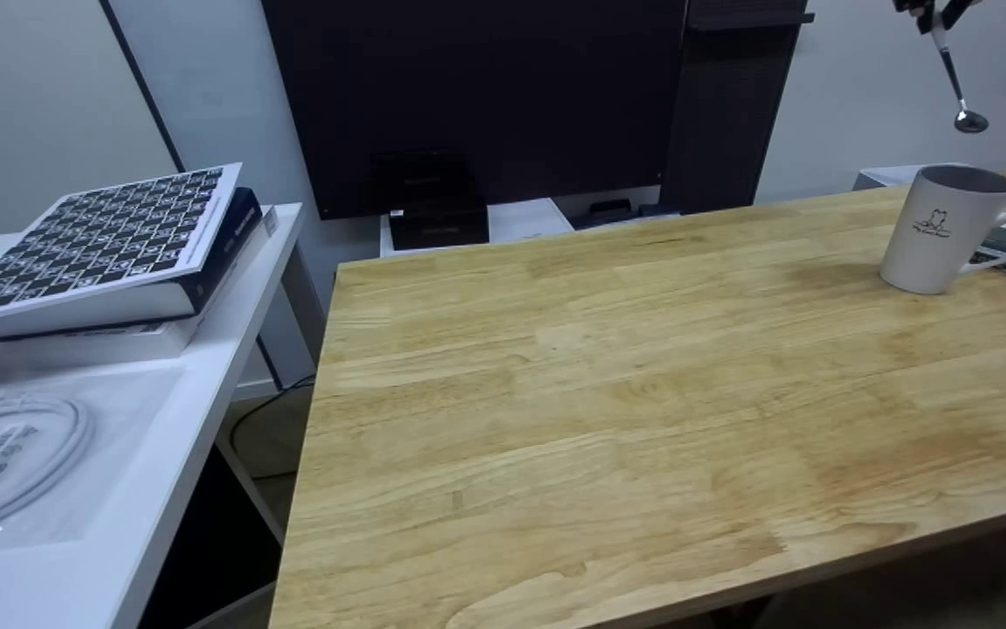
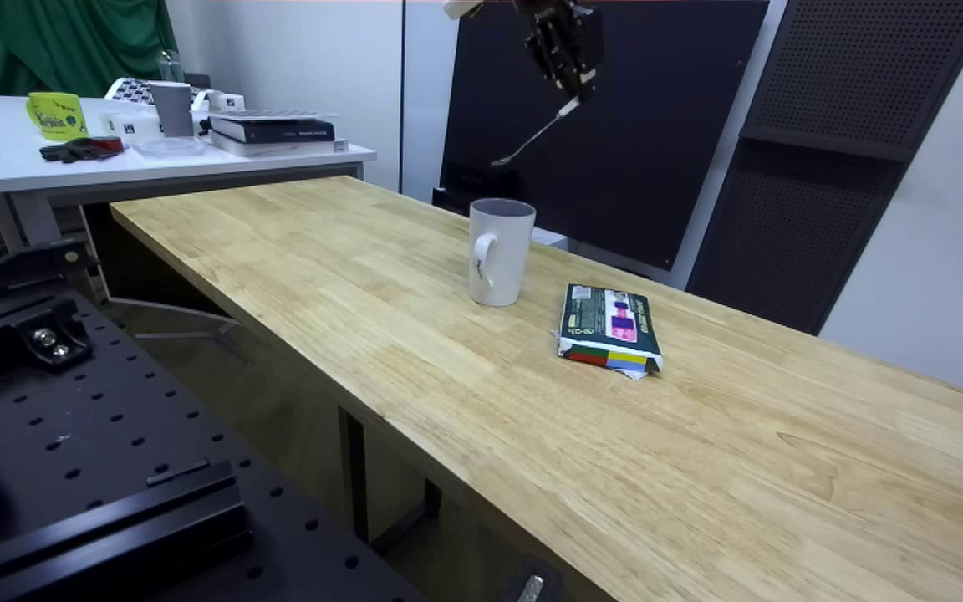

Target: Pick up the spoon and put it in the mug

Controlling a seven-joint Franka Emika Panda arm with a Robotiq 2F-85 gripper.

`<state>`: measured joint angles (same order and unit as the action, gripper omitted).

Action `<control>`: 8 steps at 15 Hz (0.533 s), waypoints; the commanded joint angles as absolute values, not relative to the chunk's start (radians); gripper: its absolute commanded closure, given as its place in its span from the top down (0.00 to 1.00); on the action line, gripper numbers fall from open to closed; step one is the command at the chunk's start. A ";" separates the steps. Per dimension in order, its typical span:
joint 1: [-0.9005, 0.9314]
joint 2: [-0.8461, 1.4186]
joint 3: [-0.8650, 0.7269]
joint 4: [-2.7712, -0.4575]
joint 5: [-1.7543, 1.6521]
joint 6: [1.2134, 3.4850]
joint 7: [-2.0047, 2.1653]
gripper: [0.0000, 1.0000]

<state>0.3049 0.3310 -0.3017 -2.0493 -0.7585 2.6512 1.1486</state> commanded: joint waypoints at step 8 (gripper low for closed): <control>0.353 0.301 -0.322 -2.139 -1.073 2.643 1.451 0.05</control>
<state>0.3271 0.3289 -0.3054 -2.1021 -1.0166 2.6514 1.3762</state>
